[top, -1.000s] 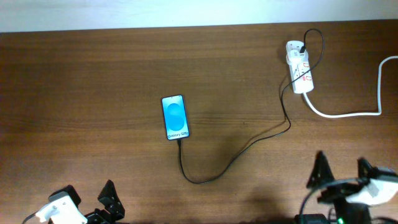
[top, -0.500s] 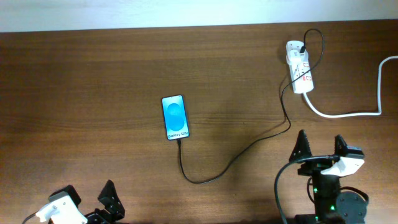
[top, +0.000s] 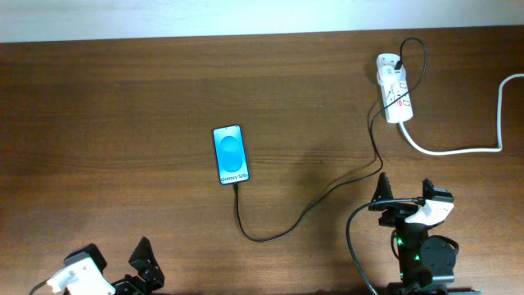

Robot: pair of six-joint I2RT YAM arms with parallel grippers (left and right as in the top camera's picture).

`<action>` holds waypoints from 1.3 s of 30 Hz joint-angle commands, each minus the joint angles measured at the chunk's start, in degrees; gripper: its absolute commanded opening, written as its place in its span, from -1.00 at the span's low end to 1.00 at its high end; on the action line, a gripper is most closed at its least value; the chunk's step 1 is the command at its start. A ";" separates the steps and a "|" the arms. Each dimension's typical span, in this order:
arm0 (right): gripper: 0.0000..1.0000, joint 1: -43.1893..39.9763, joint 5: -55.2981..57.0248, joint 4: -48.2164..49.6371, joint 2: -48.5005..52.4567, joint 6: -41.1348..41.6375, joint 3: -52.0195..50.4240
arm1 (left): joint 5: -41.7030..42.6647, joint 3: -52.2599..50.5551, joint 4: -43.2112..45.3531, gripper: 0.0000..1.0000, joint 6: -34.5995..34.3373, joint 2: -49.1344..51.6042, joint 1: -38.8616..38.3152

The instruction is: Plug charger to phone and switch on socket

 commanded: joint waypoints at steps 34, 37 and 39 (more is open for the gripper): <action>0.97 -0.90 0.66 0.85 -0.70 -0.44 -1.29 | 0.33 -0.13 0.13 0.98 -0.50 -0.52 -0.11; 0.97 -0.90 0.66 0.85 -0.70 -0.44 -1.29 | 0.33 -0.48 0.33 0.98 -0.52 -0.55 -0.09; 0.97 -0.90 0.66 0.85 -0.70 -0.44 -1.29 | 0.33 -0.72 0.42 0.98 -0.52 -0.57 -0.11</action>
